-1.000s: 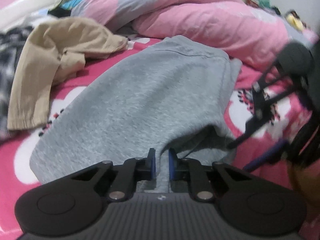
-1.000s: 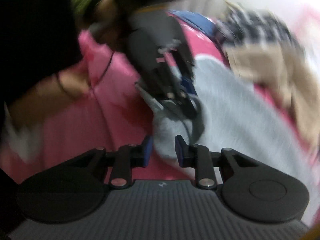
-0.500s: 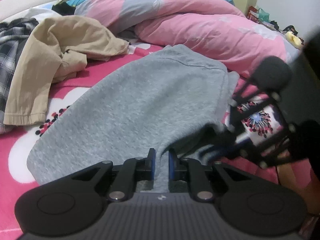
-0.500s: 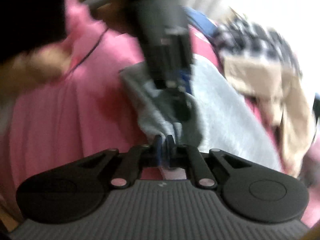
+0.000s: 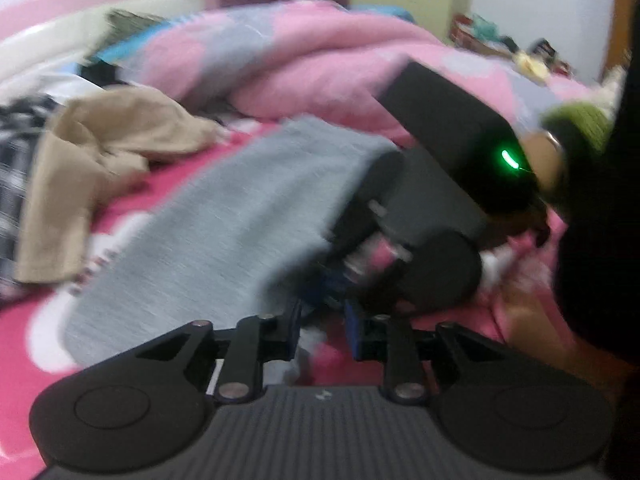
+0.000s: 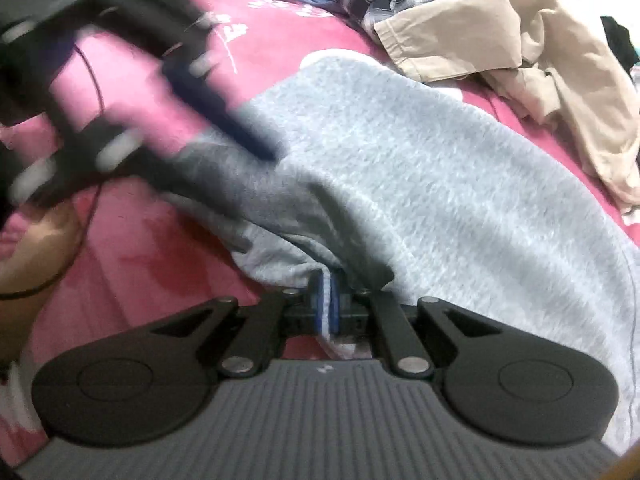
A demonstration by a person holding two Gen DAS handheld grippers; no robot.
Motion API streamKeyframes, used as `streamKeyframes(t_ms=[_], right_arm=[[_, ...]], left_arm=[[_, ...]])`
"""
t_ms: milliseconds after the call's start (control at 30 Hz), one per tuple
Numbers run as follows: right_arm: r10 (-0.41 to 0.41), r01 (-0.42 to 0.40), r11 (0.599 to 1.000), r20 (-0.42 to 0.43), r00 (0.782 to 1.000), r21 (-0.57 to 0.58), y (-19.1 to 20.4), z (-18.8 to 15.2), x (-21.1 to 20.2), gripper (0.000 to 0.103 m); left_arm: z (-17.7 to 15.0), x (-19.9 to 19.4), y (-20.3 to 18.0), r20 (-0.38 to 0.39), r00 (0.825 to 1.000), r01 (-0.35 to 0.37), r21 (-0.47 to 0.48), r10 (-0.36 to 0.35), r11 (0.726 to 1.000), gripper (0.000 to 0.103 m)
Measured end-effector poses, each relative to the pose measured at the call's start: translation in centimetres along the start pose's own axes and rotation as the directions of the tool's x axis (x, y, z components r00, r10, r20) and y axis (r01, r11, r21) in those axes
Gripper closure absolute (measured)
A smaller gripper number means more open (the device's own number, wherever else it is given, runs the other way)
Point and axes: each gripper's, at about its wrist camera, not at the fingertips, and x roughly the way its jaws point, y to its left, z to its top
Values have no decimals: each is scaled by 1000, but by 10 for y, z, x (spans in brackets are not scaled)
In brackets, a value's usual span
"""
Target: Fold clothes
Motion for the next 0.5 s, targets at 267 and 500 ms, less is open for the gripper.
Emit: streamKeyframes(t_ms=[267,500], right_arm=[[8,0,997,102,995,-83,-1,-15,-47,84],[13,-24,998,206,979,54,-45,-20,-85,73]], left_arm=[[-20,40,2,-59,997,-58,-72,54,996,85],[-17,44,-10,-42,995,-88,-3,88,996,85]])
